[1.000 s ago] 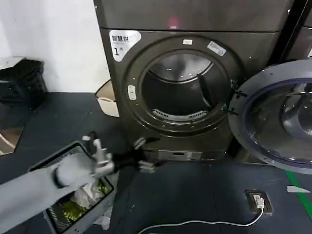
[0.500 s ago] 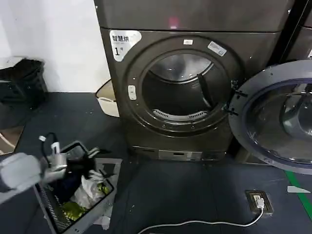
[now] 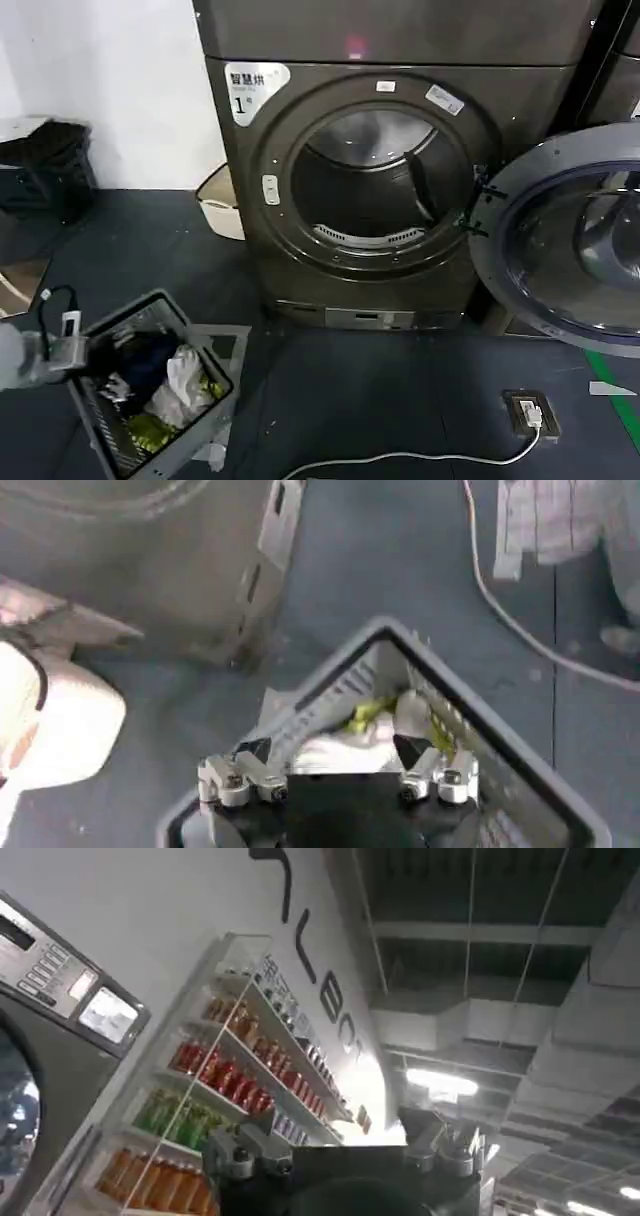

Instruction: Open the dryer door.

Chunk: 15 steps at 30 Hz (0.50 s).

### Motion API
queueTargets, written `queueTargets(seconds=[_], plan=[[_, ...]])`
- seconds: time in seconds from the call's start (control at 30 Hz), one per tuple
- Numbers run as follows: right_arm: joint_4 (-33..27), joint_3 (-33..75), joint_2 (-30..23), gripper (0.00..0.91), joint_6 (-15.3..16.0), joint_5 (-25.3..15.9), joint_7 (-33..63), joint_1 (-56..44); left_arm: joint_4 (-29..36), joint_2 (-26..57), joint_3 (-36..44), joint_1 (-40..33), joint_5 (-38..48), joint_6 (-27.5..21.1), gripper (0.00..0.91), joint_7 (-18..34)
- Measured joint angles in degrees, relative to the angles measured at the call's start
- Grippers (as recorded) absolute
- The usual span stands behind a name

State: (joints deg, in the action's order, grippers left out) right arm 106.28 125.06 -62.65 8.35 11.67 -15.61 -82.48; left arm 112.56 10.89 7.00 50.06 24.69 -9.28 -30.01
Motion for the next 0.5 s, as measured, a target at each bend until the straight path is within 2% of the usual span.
queueTargets(seconds=[0.5], plan=[[0.5, -0.6, -0.1, 0.907, 0.0, 0.1, -0.3, 0.3, -3.8, 2.2, -1.6, 2.3, -6.3, -2.1, 0.907, -4.2]])
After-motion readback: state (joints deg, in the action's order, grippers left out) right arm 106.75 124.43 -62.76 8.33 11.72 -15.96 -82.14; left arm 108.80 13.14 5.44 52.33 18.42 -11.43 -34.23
